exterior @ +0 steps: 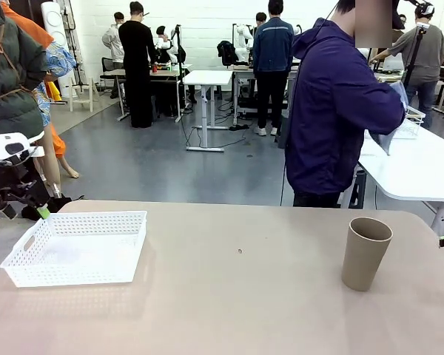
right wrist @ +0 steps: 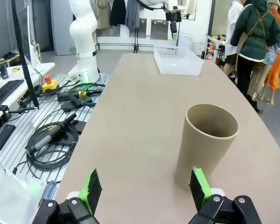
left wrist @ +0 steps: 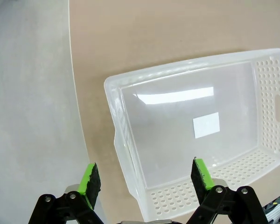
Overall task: Clean and organize the cups into the basket.
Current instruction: Pick up the Organizing basket and move it to the center of the table, then pick up the Reusable plastic cup from the right side of the table and place it inside the Organizing basket.
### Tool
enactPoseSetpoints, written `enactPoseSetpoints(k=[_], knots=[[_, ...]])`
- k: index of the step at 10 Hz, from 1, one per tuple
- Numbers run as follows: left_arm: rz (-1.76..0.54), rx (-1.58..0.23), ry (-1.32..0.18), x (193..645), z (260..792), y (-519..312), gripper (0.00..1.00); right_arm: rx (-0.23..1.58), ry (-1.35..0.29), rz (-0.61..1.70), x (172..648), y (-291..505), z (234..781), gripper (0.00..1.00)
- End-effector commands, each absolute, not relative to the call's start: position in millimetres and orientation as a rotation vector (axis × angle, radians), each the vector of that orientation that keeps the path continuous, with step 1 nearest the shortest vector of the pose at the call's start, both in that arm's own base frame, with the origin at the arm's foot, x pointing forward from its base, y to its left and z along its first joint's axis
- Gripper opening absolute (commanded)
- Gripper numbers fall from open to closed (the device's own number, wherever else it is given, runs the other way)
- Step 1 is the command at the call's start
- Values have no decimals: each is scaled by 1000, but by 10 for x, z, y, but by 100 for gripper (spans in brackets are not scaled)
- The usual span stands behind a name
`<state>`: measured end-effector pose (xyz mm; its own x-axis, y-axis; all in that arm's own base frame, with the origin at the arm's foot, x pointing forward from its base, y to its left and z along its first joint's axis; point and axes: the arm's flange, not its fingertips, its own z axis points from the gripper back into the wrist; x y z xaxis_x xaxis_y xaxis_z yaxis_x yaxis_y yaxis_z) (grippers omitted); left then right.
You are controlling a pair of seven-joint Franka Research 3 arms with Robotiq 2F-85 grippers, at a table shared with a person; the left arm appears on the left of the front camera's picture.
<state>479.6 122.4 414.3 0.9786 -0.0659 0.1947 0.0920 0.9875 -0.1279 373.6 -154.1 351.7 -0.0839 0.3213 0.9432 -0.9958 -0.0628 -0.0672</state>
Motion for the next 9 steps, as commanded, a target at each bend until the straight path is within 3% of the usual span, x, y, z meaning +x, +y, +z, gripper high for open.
enactPoseSetpoints(k=[1, 9], knots=[[-87, -162, -182, 4962, 4085, 1272, 100, 965, -1030, 1447, 3761, -1545, 3510, 100], [-60, -135, -124, 5092, 3835, 1285, 100, 1009, -1041, 1510, 3781, -1457, 3470, 100]])
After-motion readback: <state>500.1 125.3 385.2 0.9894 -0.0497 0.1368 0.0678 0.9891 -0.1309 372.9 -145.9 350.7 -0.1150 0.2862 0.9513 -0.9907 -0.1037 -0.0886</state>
